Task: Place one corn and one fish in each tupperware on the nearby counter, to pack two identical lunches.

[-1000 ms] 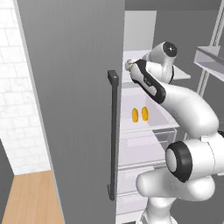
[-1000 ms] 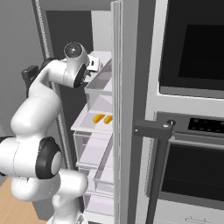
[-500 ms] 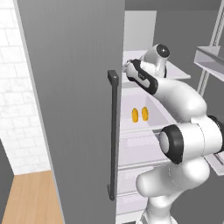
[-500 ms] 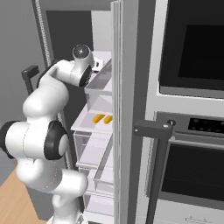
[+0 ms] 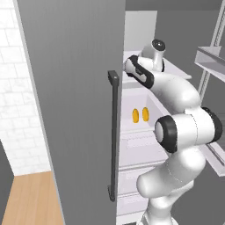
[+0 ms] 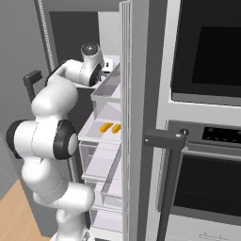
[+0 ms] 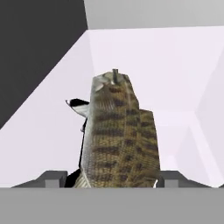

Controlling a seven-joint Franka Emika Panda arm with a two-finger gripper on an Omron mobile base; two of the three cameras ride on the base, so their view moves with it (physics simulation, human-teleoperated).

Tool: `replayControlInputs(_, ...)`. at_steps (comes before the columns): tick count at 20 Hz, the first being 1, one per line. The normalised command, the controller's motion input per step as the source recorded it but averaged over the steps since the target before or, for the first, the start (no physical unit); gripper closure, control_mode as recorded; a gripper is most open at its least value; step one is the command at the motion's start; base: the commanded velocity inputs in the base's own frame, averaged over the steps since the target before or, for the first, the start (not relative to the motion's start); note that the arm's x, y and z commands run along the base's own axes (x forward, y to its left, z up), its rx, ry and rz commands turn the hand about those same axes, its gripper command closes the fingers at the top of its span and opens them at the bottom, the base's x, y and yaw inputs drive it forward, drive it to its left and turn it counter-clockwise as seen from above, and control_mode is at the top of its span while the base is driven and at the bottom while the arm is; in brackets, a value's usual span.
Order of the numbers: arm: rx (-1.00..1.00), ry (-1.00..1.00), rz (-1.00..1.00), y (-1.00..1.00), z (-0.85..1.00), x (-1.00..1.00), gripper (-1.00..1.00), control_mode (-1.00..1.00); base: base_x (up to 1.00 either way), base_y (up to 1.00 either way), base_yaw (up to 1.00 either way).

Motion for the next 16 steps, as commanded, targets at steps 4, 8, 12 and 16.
replayControlInputs(4, -0.02, 0.00, 0.00, -0.09, -0.32, -0.63, 1.00, -1.00, 0.00, 0.00, 0.00)
replayControlInputs(8, 0.01, 0.00, 0.00, -0.20, 0.00, -1.00, 1.00, -1.00, 0.00, 0.00, 0.00)
replayControlInputs(12, 0.01, 0.00, 0.00, -0.01, 0.00, -1.00, 1.00, -1.00, 0.00, 0.00, 0.00)
replayControlInputs(16, 0.00, 0.00, 0.00, 0.00, 0.00, -1.00, 1.00, -1.00, 0.00, 0.00, 0.00)
